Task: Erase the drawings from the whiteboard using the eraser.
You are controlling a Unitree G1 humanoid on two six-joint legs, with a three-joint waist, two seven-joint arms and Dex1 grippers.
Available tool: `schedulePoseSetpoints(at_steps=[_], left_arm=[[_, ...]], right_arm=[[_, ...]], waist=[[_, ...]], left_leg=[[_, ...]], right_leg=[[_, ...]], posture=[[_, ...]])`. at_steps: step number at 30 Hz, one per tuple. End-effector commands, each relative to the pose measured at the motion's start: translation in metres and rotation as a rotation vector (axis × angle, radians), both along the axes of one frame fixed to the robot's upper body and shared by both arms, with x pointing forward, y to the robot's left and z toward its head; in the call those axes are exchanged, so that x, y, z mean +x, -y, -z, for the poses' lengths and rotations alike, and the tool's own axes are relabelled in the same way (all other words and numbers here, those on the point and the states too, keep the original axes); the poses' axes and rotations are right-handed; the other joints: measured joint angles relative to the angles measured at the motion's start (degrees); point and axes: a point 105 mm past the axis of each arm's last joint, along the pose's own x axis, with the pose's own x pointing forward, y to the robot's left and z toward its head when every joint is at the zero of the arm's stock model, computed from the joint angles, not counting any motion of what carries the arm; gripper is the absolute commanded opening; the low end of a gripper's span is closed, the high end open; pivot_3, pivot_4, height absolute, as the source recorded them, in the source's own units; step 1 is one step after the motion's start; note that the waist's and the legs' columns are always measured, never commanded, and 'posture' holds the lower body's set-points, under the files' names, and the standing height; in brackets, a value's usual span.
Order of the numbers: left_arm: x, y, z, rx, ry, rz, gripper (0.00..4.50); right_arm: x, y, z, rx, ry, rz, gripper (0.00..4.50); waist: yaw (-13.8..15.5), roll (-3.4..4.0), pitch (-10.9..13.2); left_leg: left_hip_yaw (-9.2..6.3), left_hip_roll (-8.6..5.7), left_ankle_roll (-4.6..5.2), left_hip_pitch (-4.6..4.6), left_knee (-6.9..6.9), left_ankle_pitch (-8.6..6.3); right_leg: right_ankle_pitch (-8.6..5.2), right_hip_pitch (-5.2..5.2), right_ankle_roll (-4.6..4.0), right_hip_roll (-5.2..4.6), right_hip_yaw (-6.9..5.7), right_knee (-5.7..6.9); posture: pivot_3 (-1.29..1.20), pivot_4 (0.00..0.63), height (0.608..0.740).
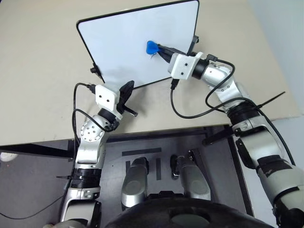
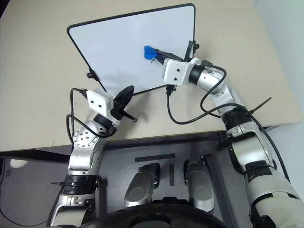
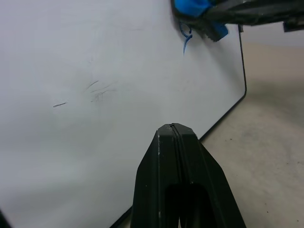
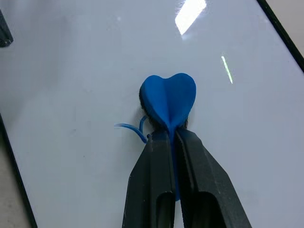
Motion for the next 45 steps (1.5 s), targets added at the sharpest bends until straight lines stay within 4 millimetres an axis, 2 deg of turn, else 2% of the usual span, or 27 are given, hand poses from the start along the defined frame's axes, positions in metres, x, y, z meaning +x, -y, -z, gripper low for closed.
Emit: schedulePoseSetpoints(at_steps=[1,4,7,12,17,21,24,28,30,33,36,38,45], left_arm=[[-0.001,-0.002,-0.011,0.006,0.055,-0.011,0.0],[-0.002,-0.003,-0.011,0.006,0.057,-0.015,0.0],[-0.002,-0.003,-0.011,0.006,0.058,-0.017,0.0],[-0.002,-0.001,-0.011,0.005,0.059,-0.01,0.0],[-0.001,0.001,-0.011,0.003,0.058,-0.001,0.0],[0.0,0.003,-0.01,0.001,0.058,0.006,0.0],[0.001,0.004,-0.01,0.0,0.057,0.01,0.0],[0.002,0.005,-0.01,-0.002,0.057,0.014,0.0],[0.002,0.005,-0.01,-0.002,0.057,0.015,0.0],[0.001,0.005,-0.01,-0.003,0.057,0.014,0.0],[0.001,0.004,-0.01,-0.002,0.055,0.011,0.0],[0.001,0.004,-0.01,-0.001,0.054,0.009,0.0],[0.001,0.004,-0.01,-0.001,0.053,0.011,0.0]], right_arm=[[0.002,-0.001,0.017,-0.038,-0.023,0.001,0.01],[-0.002,-0.003,0.03,-0.071,-0.041,-0.029,0.01],[-0.002,-0.003,0.029,-0.066,-0.034,-0.031,0.01],[0.007,0.001,-0.002,0.024,0.07,0.016,0.01],[0.006,-0.001,-0.035,0.09,0.181,0.01,0.01],[0.002,-0.007,-0.045,0.111,0.212,-0.007,0.01],[0.001,-0.012,-0.031,0.08,0.167,-0.016,0.01],[-0.001,-0.018,0.013,-0.017,0.036,-0.028,0.01],[-0.002,-0.02,0.028,-0.049,0.003,-0.02,0.01],[-0.003,-0.023,0.036,-0.053,-0.026,-0.02,0.01],[-0.003,-0.023,0.036,-0.054,-0.027,-0.018,0.01],[0.0,-0.022,0.025,-0.031,0.008,-0.004,0.01],[0.003,-0.018,-0.034,0.114,0.189,0.014,0.01]], waist=[[-0.08,0.0,0.0],[-0.11,0.01,0.01],[-0.11,0.03,0.02],[-0.12,0.03,0.02],[-0.54,0.03,0.02],[-0.61,0.03,0.02],[-0.59,0.03,0.02],[-0.69,0.02,0.01],[-0.76,0.02,0.01],[-0.73,0.03,0.02],[-0.72,0.04,0.03],[-0.72,0.04,0.03],[-0.81,0.06,0.04]], left_leg=[[0.0,0.0,-0.01,0.0,0.0,0.0],[-0.02,0.0,-0.25,0.0,-0.02,-0.15],[-0.02,0.0,-0.36,-0.02,-0.03,-0.21],[-0.02,0.01,-0.32,-0.05,-0.03,-0.18],[-0.01,0.01,-0.14,-0.08,-0.03,-0.08],[-0.02,0.01,-0.35,-0.06,-0.08,-0.2],[-0.02,0.01,-0.52,-0.06,-0.08,-0.3],[-0.02,0.01,-0.45,-0.05,-0.08,-0.26],[-0.02,0.02,-0.45,-0.03,-0.08,-0.26],[-0.02,0.02,-0.45,-0.05,-0.08,-0.26],[-0.02,0.02,-0.53,-0.07,-0.08,-0.31],[-0.02,0.02,-0.59,-0.06,-0.08,-0.35],[-0.01,0.02,-0.59,-0.09,-0.08,-0.35]], right_leg=[[0.03,0.01,-0.01,0.0,0.0,0.0],[0.2,-0.02,-0.07,0.0,0.0,0.0],[0.28,-0.03,-0.1,0.0,0.0,0.0],[0.23,-0.03,-0.01,0.0,0.0,-0.05],[0.19,-0.08,0.02,0.01,0.02,-0.09],[0.22,-0.09,-0.03,0.01,0.03,-0.08],[0.22,-0.09,-0.03,0.01,0.03,-0.07],[0.2,-0.08,0.0,0.01,0.03,-0.09],[0.19,-0.08,-0.01,0.02,0.04,-0.09],[0.2,-0.08,-0.03,0.02,0.04,-0.08],[0.22,-0.09,-0.05,0.0,0.04,-0.08],[0.22,-0.08,-0.05,0.0,0.04,-0.08],[0.22,-0.14,-0.06,0.01,0.05,-0.08]], posture=[[0.0,0.15,0.74],[0.0,0.15,0.74],[0.0,0.15,0.74],[0.0,0.15,0.74],[0.0,0.15,0.74],[0.0,0.15,0.74],[0.0,0.15,0.74],[0.0,0.15,0.74],[0.0,0.15,0.74],[0.0,0.15,0.74],[0.0,0.15,0.74],[0.0,0.15,0.74],[0.0,0.15,0.74]])
